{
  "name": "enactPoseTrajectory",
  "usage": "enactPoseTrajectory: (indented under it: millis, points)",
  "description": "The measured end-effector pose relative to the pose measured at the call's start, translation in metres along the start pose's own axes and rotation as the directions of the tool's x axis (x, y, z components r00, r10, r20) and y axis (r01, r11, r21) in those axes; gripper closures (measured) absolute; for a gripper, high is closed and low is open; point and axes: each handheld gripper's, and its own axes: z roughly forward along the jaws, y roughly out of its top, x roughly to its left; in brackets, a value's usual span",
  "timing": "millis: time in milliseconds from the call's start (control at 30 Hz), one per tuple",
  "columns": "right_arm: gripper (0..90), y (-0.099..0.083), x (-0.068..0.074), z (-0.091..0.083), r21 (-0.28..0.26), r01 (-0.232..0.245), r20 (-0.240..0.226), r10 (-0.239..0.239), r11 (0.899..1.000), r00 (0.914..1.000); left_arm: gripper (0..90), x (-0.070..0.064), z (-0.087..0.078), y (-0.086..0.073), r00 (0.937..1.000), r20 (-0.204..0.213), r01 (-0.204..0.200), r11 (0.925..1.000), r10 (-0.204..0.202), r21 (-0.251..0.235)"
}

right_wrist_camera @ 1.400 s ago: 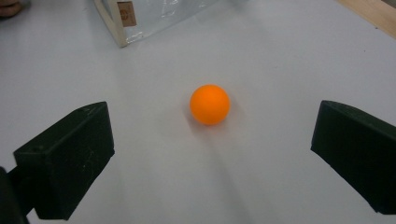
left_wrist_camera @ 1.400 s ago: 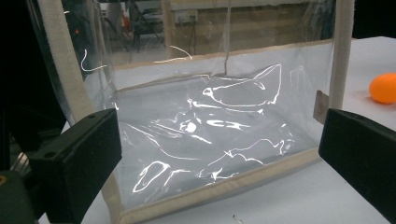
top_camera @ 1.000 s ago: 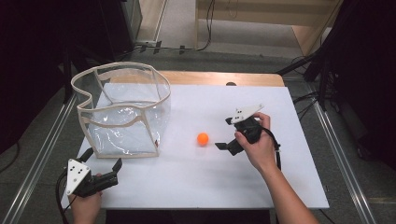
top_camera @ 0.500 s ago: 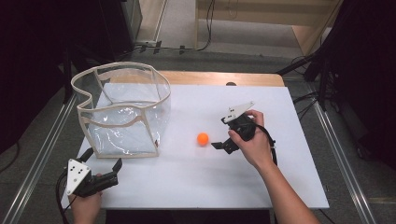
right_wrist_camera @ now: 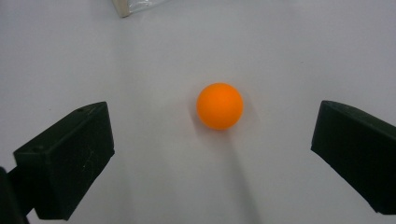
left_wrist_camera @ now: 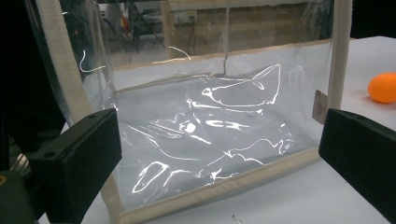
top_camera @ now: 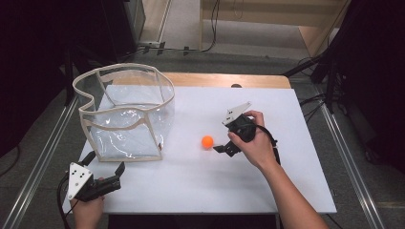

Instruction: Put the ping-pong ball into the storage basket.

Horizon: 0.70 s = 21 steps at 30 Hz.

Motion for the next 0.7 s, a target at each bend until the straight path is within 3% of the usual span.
enactPoseTrajectory:
  millis: [700]
  points:
    - [0.0,0.018,-0.003,0.013,0.071,0.046,-0.044,-0.043,0.996,0.9981,0.0,-0.001,0.0,0.0,1.0,0.001,-0.001,1.0,0.001,-0.002]
